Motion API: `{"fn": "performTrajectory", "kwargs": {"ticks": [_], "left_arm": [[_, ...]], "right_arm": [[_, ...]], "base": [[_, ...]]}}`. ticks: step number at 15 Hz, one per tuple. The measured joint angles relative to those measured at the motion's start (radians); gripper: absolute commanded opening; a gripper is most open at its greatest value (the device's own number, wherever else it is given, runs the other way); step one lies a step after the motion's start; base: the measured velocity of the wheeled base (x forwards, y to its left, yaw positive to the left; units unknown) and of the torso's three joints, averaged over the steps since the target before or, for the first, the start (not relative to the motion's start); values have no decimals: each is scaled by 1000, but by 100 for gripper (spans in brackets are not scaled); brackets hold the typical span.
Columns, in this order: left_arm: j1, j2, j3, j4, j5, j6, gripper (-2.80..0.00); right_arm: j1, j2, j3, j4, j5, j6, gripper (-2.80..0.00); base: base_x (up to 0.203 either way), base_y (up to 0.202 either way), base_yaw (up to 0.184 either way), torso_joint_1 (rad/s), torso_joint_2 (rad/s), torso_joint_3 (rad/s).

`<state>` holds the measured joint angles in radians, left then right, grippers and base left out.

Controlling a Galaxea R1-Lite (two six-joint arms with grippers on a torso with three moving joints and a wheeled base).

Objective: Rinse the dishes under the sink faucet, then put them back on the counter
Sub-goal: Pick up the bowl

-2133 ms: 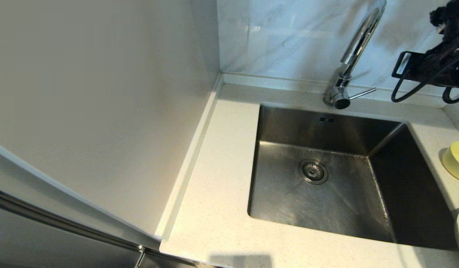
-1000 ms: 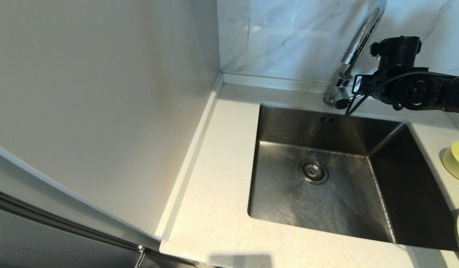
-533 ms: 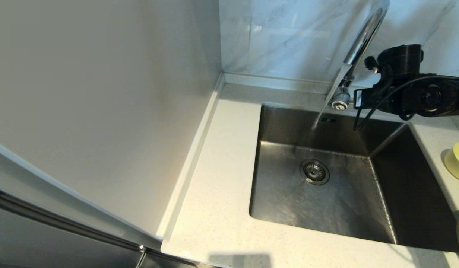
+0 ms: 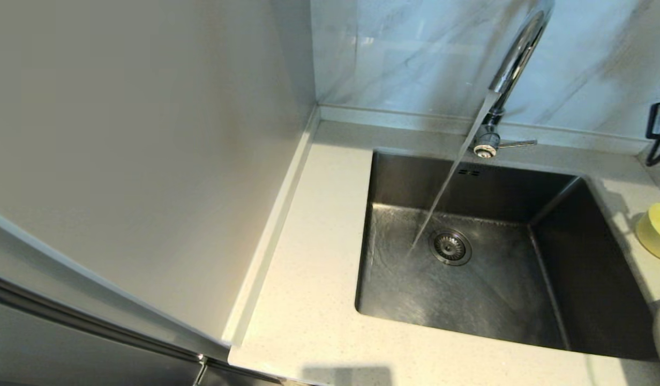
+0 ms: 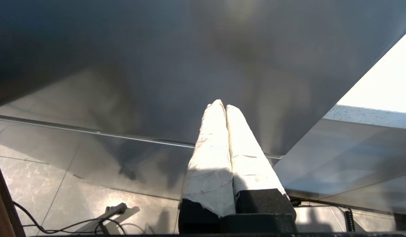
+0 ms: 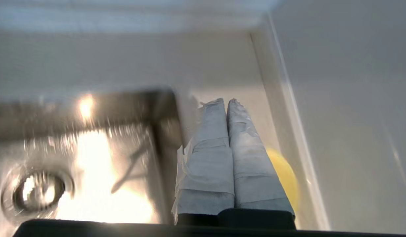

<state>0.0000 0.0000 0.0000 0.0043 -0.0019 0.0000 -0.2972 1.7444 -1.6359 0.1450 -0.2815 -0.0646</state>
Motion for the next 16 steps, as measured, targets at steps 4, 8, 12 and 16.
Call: {"fn": "performTrajectory", "kwargs": {"ticks": [4,8,12,16], "left_arm": [[0,0,0,0,0,0,-280],[0,0,0,0,0,0,-280],[0,0,0,0,0,0,-280],[0,0,0,0,0,0,-280]], "right_arm": [[-220,-156,256,8,348,-25,-280],[-290,-237,421,6,442,-31,0],[-282,-297,505,-34,445,-186,0],[-267,-307,614,-254,453,-325,0]], "base": [[0,0,0,0,0,0],[0,0,0,0,0,0],[0,0,0,0,0,0],[0,0,0,0,0,0]]}}
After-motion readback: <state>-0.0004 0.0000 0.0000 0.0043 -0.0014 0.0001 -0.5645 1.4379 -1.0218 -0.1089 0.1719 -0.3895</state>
